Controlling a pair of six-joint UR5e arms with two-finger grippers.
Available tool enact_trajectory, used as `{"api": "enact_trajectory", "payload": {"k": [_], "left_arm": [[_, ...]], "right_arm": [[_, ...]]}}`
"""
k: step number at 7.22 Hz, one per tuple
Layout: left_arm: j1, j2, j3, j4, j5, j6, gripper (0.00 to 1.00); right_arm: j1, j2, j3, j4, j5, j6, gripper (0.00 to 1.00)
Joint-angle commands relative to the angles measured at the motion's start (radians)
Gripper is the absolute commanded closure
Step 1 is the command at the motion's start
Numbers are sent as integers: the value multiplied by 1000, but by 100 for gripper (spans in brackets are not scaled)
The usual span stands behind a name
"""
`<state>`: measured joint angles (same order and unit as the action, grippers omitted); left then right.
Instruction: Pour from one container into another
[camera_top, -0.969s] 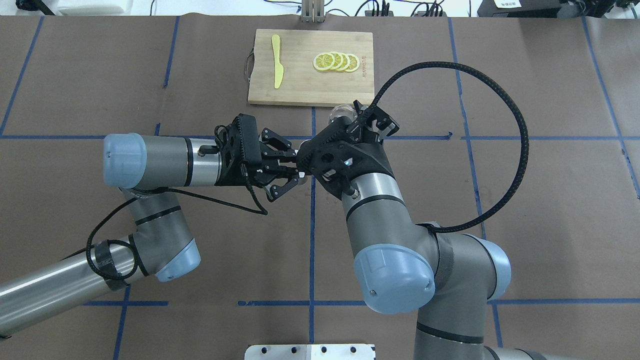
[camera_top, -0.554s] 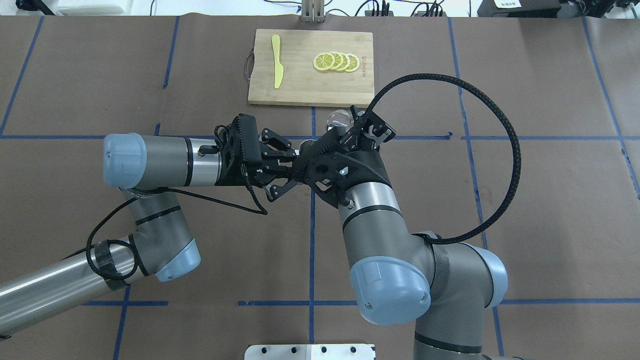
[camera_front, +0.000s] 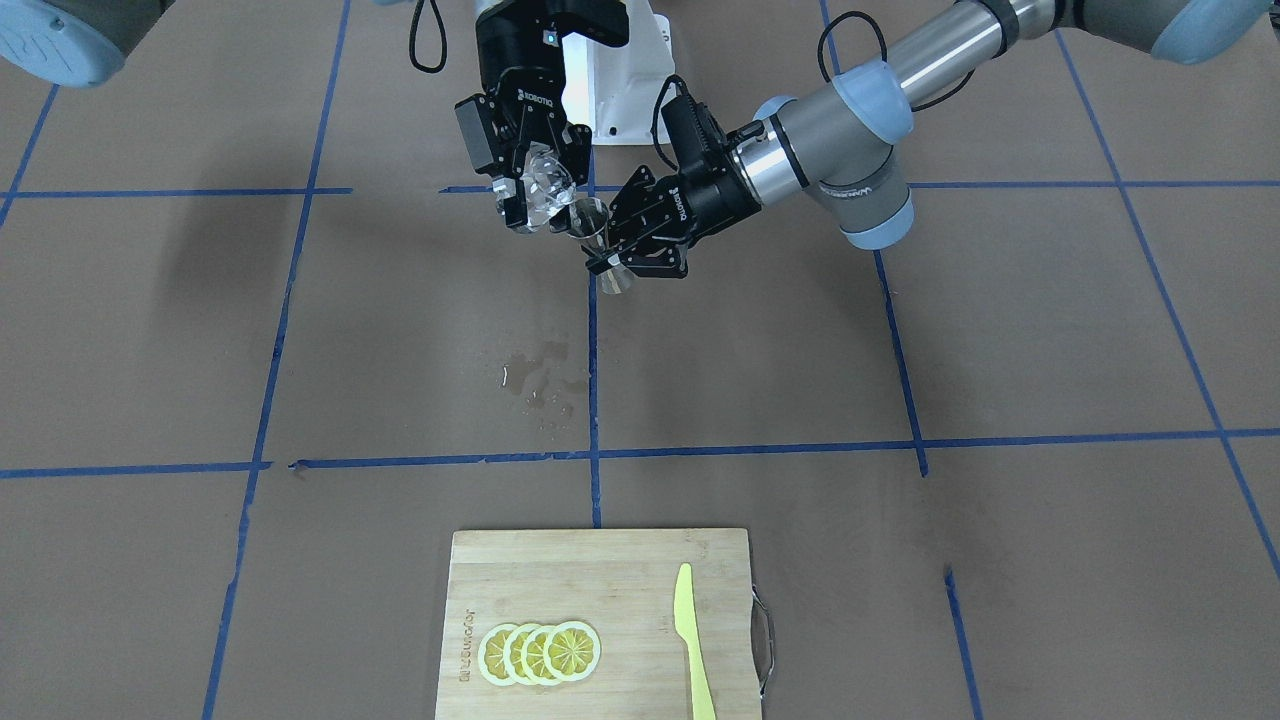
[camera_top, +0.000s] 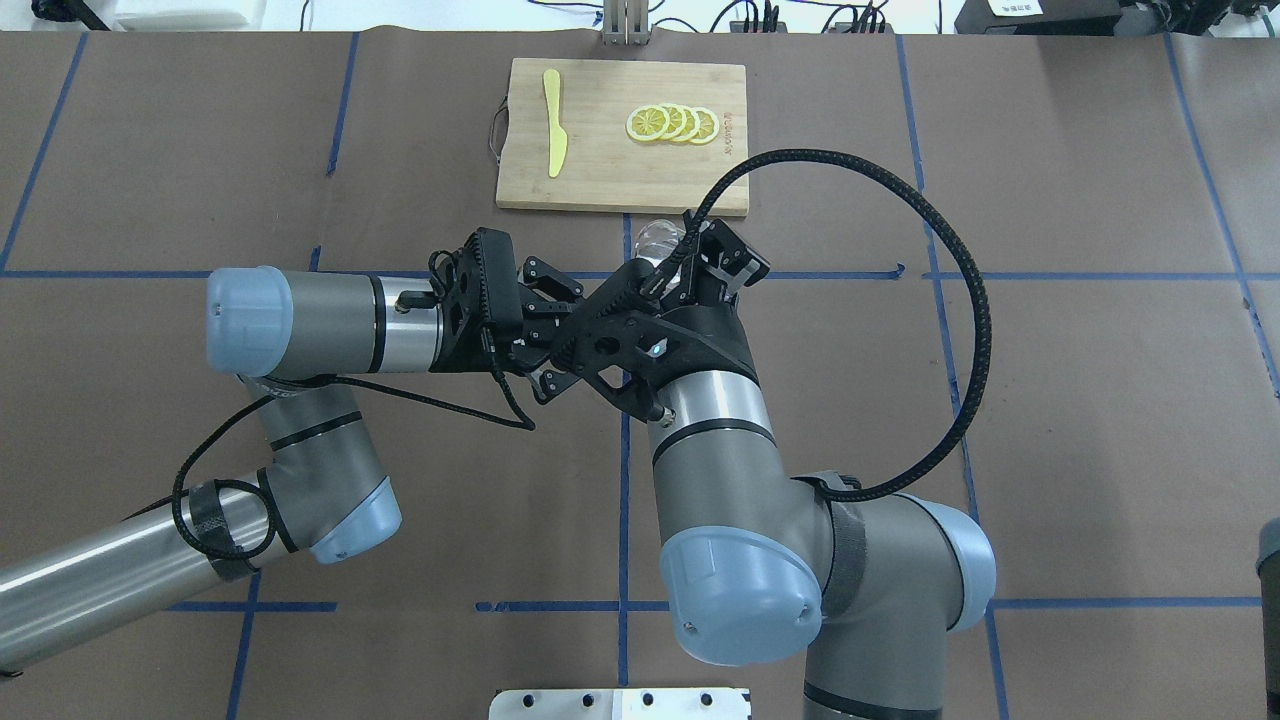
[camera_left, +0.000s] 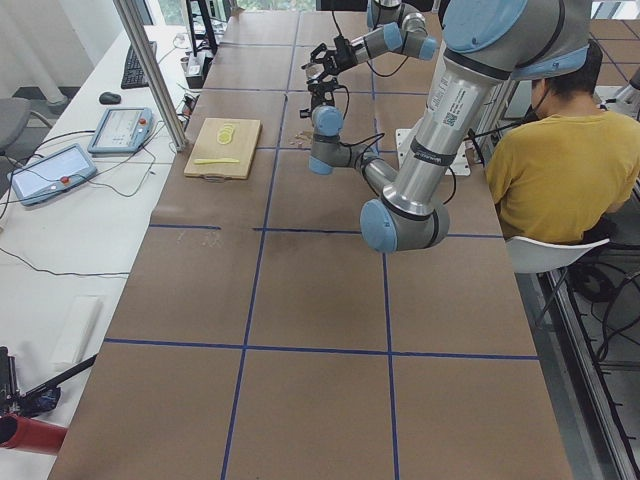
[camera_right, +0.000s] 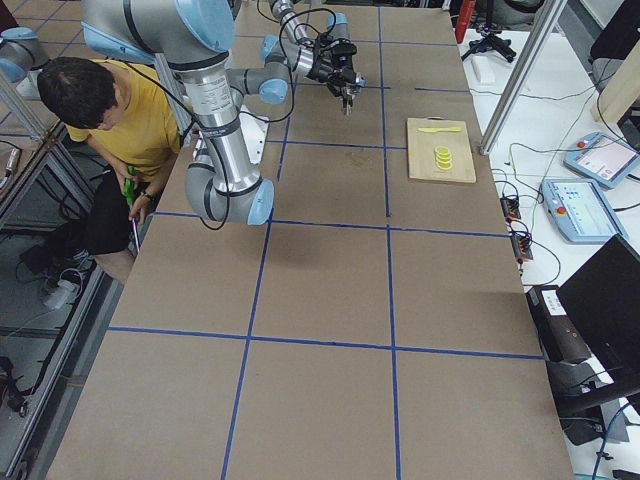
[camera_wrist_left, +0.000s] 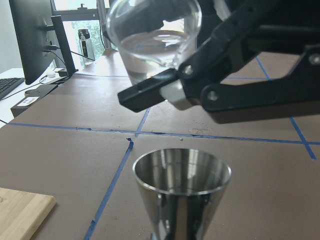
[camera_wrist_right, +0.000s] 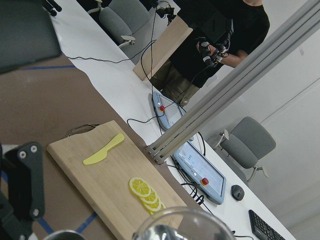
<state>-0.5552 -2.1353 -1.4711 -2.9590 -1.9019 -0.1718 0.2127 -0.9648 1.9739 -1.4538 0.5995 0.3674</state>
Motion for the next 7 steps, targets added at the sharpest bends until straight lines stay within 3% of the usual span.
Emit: {"api": "enact_trajectory", "payload": {"k": [1,7], "left_arm": [[0,0,0,0,0,0,100],[0,0,0,-2,0,0,100]], "right_arm": [[-7,0,-3,-8,-9,-37,100],[-9,30,-9,-101,-76,-180,100]]}}
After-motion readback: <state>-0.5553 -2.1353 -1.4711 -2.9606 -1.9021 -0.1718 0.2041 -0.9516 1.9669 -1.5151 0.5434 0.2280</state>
